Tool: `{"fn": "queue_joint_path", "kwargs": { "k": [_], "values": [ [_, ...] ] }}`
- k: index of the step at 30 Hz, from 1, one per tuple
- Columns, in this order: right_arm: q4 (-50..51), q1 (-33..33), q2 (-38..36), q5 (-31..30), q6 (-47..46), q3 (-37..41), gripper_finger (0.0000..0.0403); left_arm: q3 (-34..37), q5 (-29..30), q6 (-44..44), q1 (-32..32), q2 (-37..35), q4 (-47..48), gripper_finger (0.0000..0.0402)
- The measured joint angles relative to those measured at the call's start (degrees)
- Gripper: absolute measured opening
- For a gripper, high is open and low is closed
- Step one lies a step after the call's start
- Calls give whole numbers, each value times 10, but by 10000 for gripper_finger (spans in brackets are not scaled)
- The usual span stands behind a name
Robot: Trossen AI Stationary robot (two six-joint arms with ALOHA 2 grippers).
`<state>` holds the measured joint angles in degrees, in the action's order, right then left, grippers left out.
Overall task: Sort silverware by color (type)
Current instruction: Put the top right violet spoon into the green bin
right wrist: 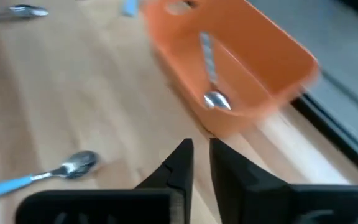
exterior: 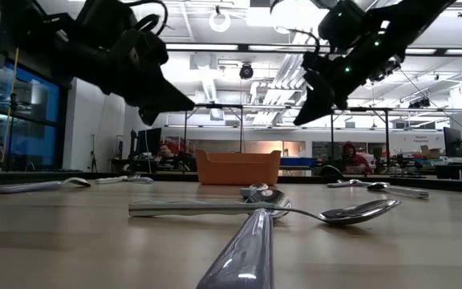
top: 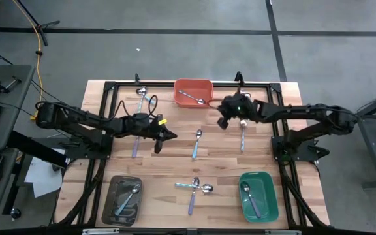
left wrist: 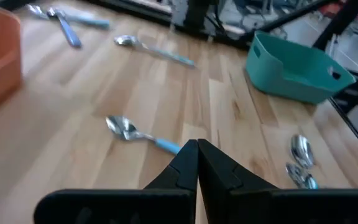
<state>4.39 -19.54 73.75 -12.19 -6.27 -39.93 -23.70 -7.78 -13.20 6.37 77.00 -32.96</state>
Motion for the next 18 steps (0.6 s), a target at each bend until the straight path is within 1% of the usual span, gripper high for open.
{"fn": "queue_joint_path", "kwargs": {
  "k": [3, 6, 9, 13, 18],
  "values": [
    [58, -27, 1, -43, -90, -10, 70, 6, -7, 15, 0, 0, 9, 0],
    [100, -71, 1, -48, -213, -17, 91, 6, -7, 17, 2, 0, 6, 0],
    [104, -113, 10, -54, -303, -15, 111, 6, -7, 18, 4, 0, -1, 0],
    [109, -141, 57, -63, -381, -15, 133, 6, -7, 32, 5, 0, -3, 0],
    [122, -138, 130, -63, -440, -15, 149, 5, -7, 51, -4, 0, 0, 0]
  ]
}}
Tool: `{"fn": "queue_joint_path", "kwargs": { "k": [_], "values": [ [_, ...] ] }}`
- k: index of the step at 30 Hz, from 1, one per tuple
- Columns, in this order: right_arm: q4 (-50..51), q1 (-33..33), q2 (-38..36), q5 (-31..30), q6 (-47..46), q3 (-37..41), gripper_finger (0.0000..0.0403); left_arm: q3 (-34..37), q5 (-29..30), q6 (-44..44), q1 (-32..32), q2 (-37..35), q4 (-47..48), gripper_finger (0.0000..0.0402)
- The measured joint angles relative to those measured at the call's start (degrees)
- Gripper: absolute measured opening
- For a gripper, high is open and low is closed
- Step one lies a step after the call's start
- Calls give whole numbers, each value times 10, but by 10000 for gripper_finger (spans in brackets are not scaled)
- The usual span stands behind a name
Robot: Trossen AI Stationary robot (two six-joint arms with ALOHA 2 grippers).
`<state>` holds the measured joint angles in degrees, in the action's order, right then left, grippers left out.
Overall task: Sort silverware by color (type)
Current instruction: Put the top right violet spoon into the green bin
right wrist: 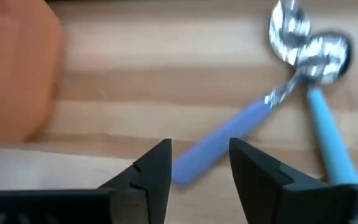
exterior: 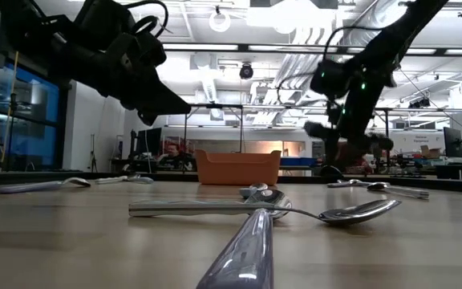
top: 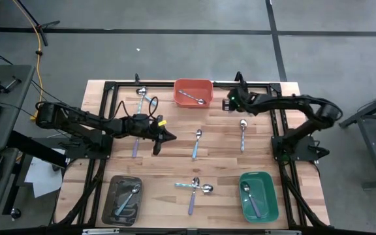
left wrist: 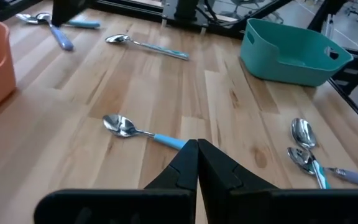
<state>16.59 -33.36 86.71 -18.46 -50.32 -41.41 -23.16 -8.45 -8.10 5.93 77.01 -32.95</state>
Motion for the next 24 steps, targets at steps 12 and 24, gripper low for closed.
{"fn": "queue_joint_path", "kwargs": {
  "k": [12, 24],
  "values": [
    [13, 11, 72, 0, -1, -4, 151, 0, 0, 34, -8, 0, 1, 0],
    [146, 20, 10, 17, 17, -35, 151, 0, 0, 64, -8, 0, -4, 0]
  ]
}}
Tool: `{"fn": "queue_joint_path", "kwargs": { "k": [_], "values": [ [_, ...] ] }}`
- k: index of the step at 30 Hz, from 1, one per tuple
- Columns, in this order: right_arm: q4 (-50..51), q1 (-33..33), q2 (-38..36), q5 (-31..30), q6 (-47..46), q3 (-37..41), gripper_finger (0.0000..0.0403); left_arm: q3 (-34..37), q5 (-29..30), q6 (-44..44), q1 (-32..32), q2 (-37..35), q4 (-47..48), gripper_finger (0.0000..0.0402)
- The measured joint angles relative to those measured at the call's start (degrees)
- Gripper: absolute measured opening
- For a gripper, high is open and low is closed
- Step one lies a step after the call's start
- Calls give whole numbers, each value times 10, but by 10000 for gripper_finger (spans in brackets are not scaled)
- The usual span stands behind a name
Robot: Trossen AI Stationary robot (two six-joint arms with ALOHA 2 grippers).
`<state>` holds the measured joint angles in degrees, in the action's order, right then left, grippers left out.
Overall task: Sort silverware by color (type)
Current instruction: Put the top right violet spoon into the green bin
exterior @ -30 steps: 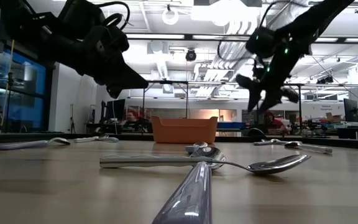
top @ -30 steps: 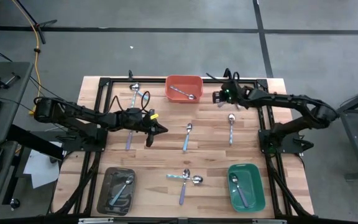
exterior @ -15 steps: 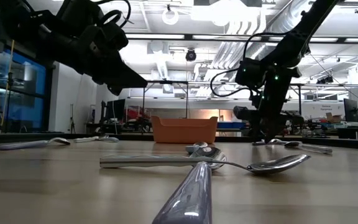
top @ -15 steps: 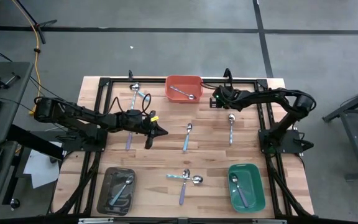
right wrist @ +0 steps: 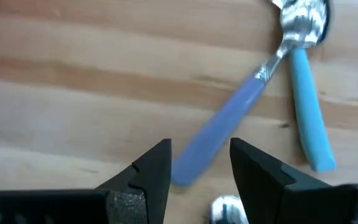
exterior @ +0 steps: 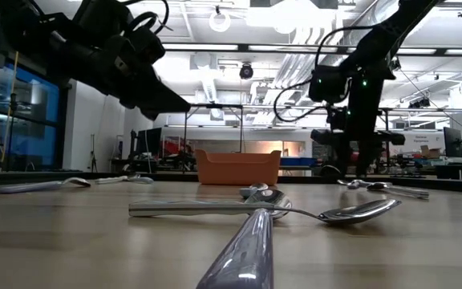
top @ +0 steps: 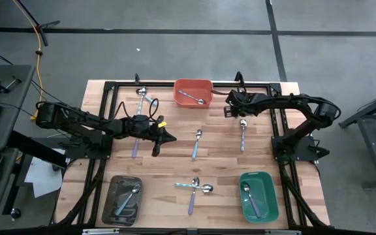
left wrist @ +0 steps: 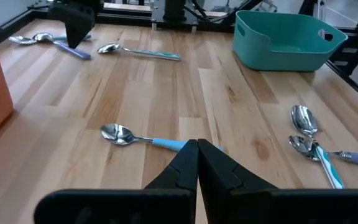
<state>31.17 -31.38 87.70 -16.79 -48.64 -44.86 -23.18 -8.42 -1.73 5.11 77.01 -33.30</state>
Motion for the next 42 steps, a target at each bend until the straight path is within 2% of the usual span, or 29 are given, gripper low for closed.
{"fn": "queue_joint_path", "kwargs": {
  "k": [10, 21, 25, 34, 37, 42],
  "values": [
    [-27, -1, 23, -55, -78, 27, 151, -1, 0, 4, 2, 0, 0, 0],
    [-43, -2, 55, -58, -74, 25, 149, -1, 0, 3, 2, 0, 0, 0],
    [-45, 1, 56, -58, -68, 25, 124, -1, 0, 4, 2, 0, 0, 0],
    [-44, 1, 56, -60, -43, 25, 28, -1, 0, 4, 2, 0, 0, 0],
    [-44, 1, 55, -62, -34, 25, 21, -1, 0, 4, 2, 0, 0, 0],
    [-44, 0, 55, -62, -26, 25, 33, -1, 0, 4, 2, 0, 0, 0]
  ]
}}
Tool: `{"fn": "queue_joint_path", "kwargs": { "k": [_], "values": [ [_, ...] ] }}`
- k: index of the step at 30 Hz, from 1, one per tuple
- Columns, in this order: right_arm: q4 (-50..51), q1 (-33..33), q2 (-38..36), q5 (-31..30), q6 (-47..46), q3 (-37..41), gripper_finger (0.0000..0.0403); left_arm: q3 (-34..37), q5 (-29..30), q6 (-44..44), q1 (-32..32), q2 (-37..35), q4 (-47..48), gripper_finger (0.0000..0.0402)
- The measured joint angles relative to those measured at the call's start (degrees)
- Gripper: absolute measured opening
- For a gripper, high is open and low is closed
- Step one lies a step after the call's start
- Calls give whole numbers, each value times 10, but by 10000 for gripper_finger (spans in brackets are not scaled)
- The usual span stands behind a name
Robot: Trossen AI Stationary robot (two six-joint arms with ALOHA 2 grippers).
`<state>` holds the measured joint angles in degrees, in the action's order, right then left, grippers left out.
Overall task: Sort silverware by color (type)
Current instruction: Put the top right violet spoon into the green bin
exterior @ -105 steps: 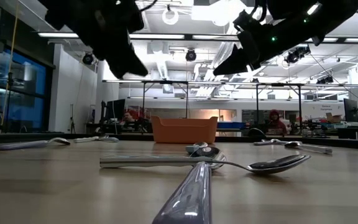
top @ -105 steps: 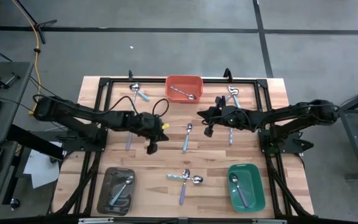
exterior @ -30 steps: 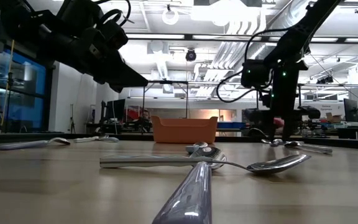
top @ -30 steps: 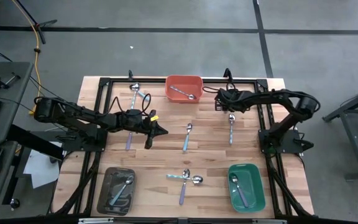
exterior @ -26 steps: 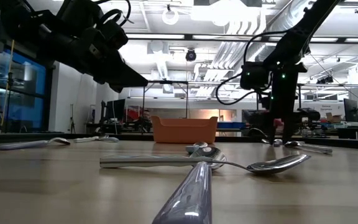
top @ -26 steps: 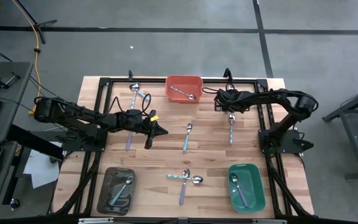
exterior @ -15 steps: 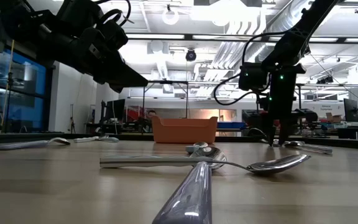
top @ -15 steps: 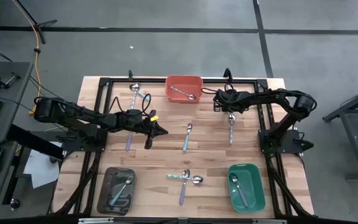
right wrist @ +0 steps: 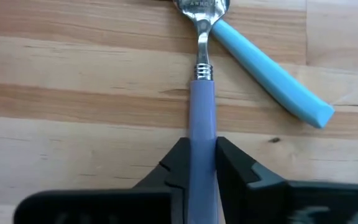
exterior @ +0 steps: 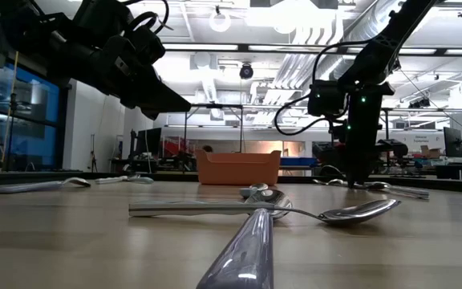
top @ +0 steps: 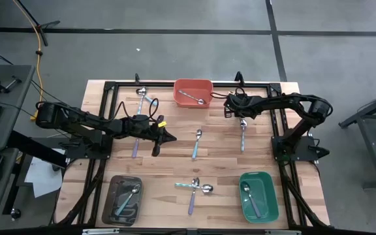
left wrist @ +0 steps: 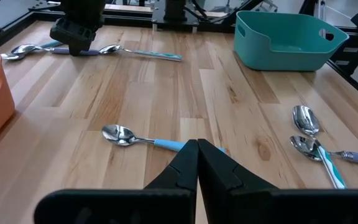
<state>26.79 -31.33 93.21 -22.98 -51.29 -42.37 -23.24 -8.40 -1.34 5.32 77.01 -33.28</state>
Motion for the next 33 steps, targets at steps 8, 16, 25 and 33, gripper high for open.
{"fn": "queue_joint_path", "kwargs": {
  "k": [8, 16, 25, 33],
  "values": [
    [21, -1, -32, 0, 4, 4, 28, 0, 0, 0, 0, 0, 0, 0],
    [49, 0, -90, -18, 4, 3, 29, 0, 0, 0, 0, 0, 0, 0],
    [103, 51, -205, -19, 8, 2, 30, 0, 0, 0, 0, 0, 0, 0],
    [163, 192, -324, 24, -41, 0, 30, 0, 3, 0, 0, 0, 0, 0]
  ]
}}
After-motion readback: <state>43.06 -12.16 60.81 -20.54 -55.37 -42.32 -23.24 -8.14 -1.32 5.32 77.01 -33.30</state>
